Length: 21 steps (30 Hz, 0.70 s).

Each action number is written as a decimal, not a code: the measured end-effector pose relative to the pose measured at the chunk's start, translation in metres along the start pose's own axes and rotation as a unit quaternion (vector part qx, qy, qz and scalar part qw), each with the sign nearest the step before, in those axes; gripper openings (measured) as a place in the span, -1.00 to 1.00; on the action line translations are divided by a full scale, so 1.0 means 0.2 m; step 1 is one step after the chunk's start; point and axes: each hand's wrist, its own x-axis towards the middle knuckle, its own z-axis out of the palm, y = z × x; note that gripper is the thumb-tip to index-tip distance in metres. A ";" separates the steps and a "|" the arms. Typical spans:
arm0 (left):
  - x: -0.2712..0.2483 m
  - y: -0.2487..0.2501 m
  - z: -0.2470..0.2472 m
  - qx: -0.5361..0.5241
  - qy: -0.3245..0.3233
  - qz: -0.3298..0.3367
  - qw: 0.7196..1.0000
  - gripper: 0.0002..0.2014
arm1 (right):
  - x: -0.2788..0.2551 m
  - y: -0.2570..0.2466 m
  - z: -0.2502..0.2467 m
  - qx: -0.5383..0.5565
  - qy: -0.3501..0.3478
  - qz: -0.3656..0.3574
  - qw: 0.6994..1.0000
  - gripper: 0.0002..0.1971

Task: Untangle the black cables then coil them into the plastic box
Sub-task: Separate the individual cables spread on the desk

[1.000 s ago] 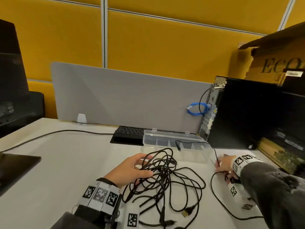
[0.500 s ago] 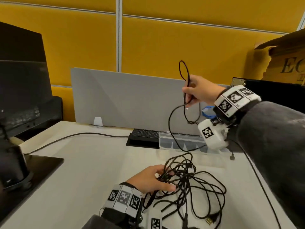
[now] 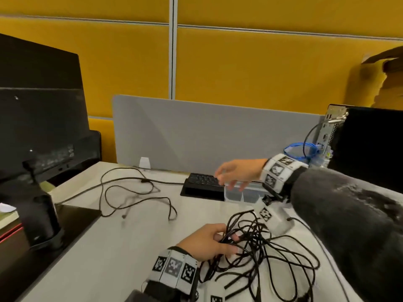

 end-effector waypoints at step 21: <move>0.01 0.34 0.24 -0.321 0.082 0.212 0.920 -0.63 | -0.69 0.77 0.48 0.472 0.210 -0.028 0.856 -0.51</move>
